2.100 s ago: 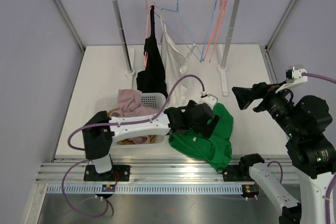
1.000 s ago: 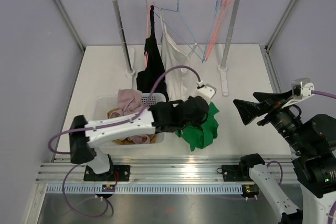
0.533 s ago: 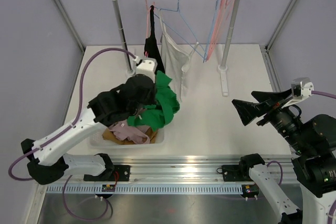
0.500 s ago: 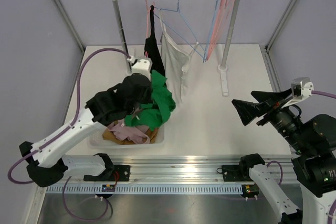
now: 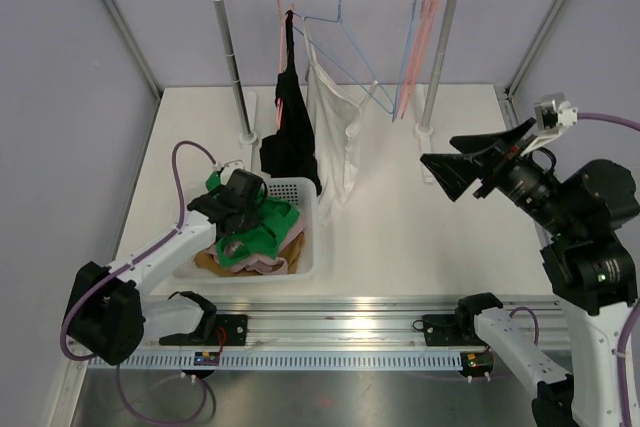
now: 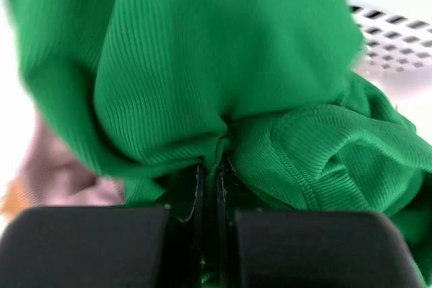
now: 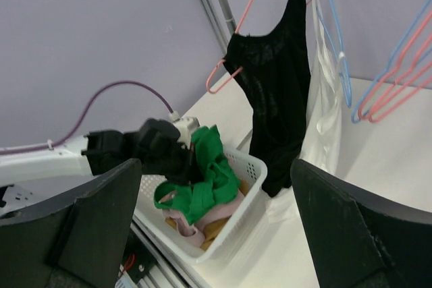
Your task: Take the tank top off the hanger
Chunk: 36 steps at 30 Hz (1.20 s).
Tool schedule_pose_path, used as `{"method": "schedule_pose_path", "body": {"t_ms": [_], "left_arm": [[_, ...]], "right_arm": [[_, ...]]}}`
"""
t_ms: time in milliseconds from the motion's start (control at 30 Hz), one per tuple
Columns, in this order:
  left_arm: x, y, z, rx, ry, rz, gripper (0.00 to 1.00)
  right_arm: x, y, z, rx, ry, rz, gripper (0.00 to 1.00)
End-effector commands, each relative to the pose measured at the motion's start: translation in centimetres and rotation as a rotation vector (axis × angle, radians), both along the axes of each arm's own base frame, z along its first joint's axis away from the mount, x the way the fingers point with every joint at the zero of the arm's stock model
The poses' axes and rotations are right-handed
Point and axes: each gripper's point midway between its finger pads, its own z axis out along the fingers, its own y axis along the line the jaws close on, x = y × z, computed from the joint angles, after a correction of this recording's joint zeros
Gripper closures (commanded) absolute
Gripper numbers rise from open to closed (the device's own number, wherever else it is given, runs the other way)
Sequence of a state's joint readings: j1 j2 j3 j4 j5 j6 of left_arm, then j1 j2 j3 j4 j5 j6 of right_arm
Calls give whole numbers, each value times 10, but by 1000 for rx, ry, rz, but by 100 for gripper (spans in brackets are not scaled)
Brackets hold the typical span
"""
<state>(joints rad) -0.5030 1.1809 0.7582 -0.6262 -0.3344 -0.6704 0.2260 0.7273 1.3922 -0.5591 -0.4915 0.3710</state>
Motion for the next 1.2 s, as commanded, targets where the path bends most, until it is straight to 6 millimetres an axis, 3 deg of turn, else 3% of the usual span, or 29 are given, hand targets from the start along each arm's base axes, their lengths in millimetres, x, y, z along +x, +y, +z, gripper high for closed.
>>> {"method": "schedule_pose_path", "body": {"t_ms": [0,133,167,267,400,433,467,500,533,567,600,667,700,733,800,833,867,900,967,1000,1033,1133,1167], "left_arm": [[-1,-31,-31,-162,45,0,100],[-6,-26,-54,-150,92,60,100],[-8,-23,-56,-139,97,76,100],[-8,-13,-51,-110,69,125,100],[-4,1,-24,-78,-6,165,97],[-2,5,-9,-72,-38,170,91],[-2,8,-1,-64,-52,179,76],[-1,10,8,-65,-73,185,53],[-3,14,22,-63,-98,186,43],[-3,16,32,-69,-119,191,33],[-9,19,37,-62,-114,188,16],[-11,21,66,-106,-185,188,1],[-15,20,73,-115,-195,161,1],[-19,20,94,-147,-241,141,1],[-25,20,116,-168,-274,95,1],[-33,23,123,-164,-270,78,1],[-36,23,149,-198,-332,55,1],[-43,25,156,-190,-336,25,1],[-52,27,184,-222,-410,-14,1],[-58,28,188,-213,-414,-52,1],[-61,28,193,-220,-429,-73,1],[-72,28,197,-228,-445,-121,1],[-74,29,195,-226,-443,-124,1]], "right_arm": [[17,15,30,59,-29,71,0],[43,25,36,95,14,93,1],[60,28,29,85,55,86,0],[91,23,22,38,112,2,0],[124,20,17,-21,133,-104,1],[125,20,23,-57,115,-111,1],[139,30,12,-94,145,-107,1],[149,30,10,-126,149,-147,0],[146,42,17,-183,113,-121,1],[166,53,0,-233,149,-124,0],[172,49,8,-252,136,-168,1],[201,57,-13,-326,162,-190,1],[207,57,-7,-334,147,-207,1],[223,62,-22,-382,161,-209,3],[237,65,-20,-401,139,-221,6],[249,70,-31,-422,148,-219,7],[255,71,-33,-423,146,-228,9],[260,73,-28,-424,121,-229,11],[275,82,-43,-452,142,-212,18],[275,81,-34,-457,127,-211,21],[286,85,-49,-476,156,-211,22],[296,92,-55,-478,159,-203,33],[295,96,-56,-474,157,-184,42]]}}
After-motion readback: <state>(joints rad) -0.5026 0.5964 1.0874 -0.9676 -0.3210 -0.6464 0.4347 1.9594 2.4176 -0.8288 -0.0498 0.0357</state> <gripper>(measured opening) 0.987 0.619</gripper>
